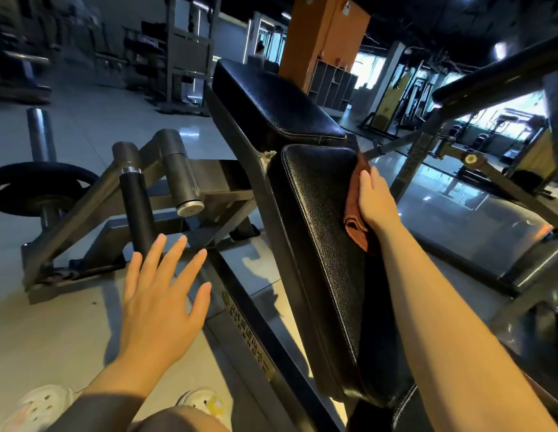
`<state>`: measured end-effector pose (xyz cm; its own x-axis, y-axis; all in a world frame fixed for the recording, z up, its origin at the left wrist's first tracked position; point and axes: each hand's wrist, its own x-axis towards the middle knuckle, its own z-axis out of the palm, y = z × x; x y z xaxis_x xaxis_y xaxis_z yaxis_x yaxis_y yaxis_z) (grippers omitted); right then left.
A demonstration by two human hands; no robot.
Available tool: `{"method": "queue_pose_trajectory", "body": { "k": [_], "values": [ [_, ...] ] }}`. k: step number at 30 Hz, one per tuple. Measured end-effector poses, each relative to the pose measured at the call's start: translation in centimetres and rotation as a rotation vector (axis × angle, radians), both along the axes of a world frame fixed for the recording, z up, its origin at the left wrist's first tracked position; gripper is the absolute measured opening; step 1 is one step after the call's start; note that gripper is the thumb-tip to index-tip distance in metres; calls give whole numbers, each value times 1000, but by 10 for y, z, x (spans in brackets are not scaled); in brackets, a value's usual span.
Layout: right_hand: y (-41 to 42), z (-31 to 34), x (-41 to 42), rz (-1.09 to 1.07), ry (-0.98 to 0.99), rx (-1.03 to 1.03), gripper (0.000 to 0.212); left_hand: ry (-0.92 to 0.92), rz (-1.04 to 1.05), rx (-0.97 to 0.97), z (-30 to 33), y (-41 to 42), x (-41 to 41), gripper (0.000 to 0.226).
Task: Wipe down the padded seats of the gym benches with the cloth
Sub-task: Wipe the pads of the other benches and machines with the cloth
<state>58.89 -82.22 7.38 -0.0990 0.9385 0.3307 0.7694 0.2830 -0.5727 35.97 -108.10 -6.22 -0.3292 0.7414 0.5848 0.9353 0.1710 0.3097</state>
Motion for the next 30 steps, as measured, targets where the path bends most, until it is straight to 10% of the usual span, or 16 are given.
{"method": "queue_pose_trajectory", "body": {
  "k": [6,11,20,30],
  "values": [
    [-76,-40,18,-258,30,82,54,-17,5,-24,2,-1,2,57],
    [-157,-71,18,-46,188,187,39,-35,14,-17,2,-3,4,57],
    [-192,-72,63,348,-576,262,80,-23,20,26,0,-1,4,57],
    [-114,-10,-58,178,-124,193,70,-23,53,39,1,3,4,57]
  ]
}}
